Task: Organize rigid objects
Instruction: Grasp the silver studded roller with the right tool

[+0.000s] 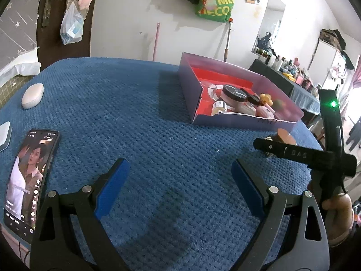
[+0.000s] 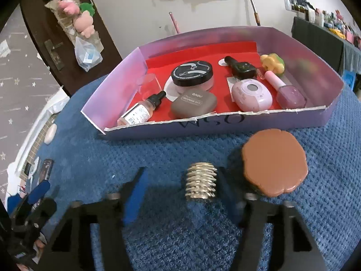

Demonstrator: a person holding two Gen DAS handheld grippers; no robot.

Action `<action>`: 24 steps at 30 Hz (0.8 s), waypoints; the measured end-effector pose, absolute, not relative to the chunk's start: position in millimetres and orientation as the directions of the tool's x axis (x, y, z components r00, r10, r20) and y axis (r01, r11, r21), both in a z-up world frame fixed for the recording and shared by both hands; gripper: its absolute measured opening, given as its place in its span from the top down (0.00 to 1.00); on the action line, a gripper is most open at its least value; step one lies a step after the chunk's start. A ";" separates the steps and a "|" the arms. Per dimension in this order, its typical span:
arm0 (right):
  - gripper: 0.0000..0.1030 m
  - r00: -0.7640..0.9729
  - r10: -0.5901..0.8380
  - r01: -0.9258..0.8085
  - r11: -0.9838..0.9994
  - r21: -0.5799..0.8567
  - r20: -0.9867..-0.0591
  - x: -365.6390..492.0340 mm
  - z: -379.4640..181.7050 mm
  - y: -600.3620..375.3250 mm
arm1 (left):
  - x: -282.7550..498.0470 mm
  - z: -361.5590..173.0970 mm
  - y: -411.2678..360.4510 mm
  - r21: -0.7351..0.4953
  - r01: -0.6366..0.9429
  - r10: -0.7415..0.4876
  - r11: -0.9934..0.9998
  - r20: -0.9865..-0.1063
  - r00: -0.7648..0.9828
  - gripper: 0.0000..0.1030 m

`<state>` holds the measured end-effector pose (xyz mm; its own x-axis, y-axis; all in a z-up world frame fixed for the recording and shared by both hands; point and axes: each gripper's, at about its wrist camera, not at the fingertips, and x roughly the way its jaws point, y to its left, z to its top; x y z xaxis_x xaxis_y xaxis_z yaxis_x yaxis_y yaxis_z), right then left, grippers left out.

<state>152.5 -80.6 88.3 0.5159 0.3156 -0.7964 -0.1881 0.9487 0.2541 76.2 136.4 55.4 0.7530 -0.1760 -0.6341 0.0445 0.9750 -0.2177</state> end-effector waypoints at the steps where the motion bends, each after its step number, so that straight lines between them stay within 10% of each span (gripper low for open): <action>1: 0.59 0.517 0.310 -0.192 0.950 0.245 -0.798 152.2 88.2 -80.1 | 76.9 55.3 135.7 -0.219 0.045 -0.177 0.975 -0.635 0.752 0.10; 4: 0.73 0.521 0.297 -0.203 0.954 0.221 -0.800 151.2 88.1 -81.2 | 79.6 55.3 132.2 -0.219 0.048 -0.180 0.974 -0.638 0.748 0.10; 24: 0.73 0.598 0.262 -0.129 0.964 0.232 -0.758 130.2 127.7 -212.7 | 125.8 61.6 14.5 -0.212 0.212 -0.300 0.954 -0.699 0.649 0.10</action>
<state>130.2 -212.8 127.7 0.5978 0.2620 -0.7576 -0.1289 0.9642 0.2317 125.8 14.5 61.6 0.6490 -0.2999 -0.6992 0.2122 0.9539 -0.2122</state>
